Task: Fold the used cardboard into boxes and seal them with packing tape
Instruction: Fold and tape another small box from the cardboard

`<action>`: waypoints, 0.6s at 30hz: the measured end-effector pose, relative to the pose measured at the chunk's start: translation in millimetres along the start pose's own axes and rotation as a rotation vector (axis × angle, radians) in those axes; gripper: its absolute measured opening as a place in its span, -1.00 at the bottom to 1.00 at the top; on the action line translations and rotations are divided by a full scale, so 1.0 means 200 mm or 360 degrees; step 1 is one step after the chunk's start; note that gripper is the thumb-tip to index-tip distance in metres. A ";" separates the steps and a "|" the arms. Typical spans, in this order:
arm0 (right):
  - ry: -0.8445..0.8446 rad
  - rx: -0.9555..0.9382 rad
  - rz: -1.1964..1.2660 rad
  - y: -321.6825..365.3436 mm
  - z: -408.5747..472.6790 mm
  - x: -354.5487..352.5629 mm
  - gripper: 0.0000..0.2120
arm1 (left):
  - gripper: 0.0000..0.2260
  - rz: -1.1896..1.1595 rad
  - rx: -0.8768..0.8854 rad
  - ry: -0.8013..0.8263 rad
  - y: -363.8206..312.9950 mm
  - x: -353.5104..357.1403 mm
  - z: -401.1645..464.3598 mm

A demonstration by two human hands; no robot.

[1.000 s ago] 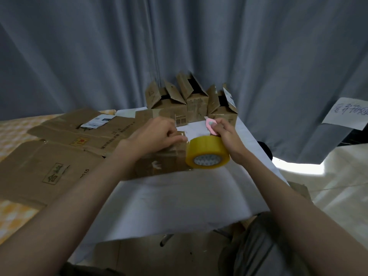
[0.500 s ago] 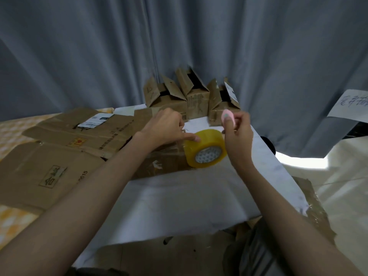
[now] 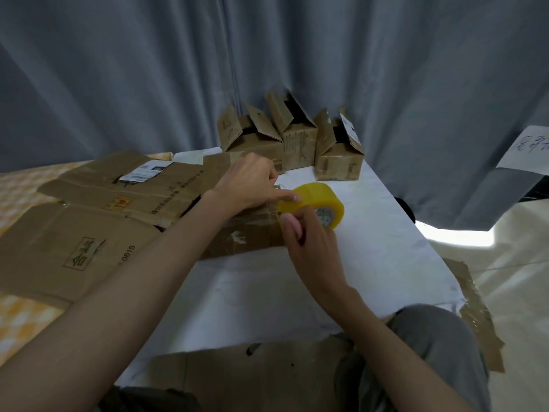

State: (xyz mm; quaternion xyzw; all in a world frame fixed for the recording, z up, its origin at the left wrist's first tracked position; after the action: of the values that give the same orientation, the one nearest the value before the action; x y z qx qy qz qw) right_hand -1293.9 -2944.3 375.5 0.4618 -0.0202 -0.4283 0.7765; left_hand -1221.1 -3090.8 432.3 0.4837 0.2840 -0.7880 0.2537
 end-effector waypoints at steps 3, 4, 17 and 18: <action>0.0320 -0.0005 -0.0318 -0.03 -0.02 0.07 -0.85 | -0.38 0.0002 -0.0024 -0.0022 0.01 0.00 0.01; 0.0448 0.0035 -0.0397 -0.07 -0.04 0.08 -0.85 | -0.38 0.0000 -0.0031 -0.0019 0.01 0.00 0.01; 0.0933 0.0419 -0.1011 -0.44 0.13 -0.12 -0.80 | -0.37 -0.0041 -0.0060 -0.0069 -0.02 -0.02 -0.04; 0.0722 0.0323 -0.0986 -0.40 0.19 -0.16 -0.82 | -0.38 -0.0037 -0.0064 -0.0077 -0.02 -0.02 -0.04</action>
State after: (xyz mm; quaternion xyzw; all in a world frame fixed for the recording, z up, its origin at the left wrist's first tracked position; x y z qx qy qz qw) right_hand -1381.8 -2965.8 350.8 0.6032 0.2500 -0.5252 0.5457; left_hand -1216.8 -3080.8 434.5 0.4561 0.2992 -0.7965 0.2609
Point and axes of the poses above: each hand's wrist, its own z-axis towards the middle knuckle, its own x-axis out of the palm, y = z × x, the point moved 8 cm from there along z, towards the middle knuckle, and after that the axes turned 11 degrees about -y, right-handed, at the moved point
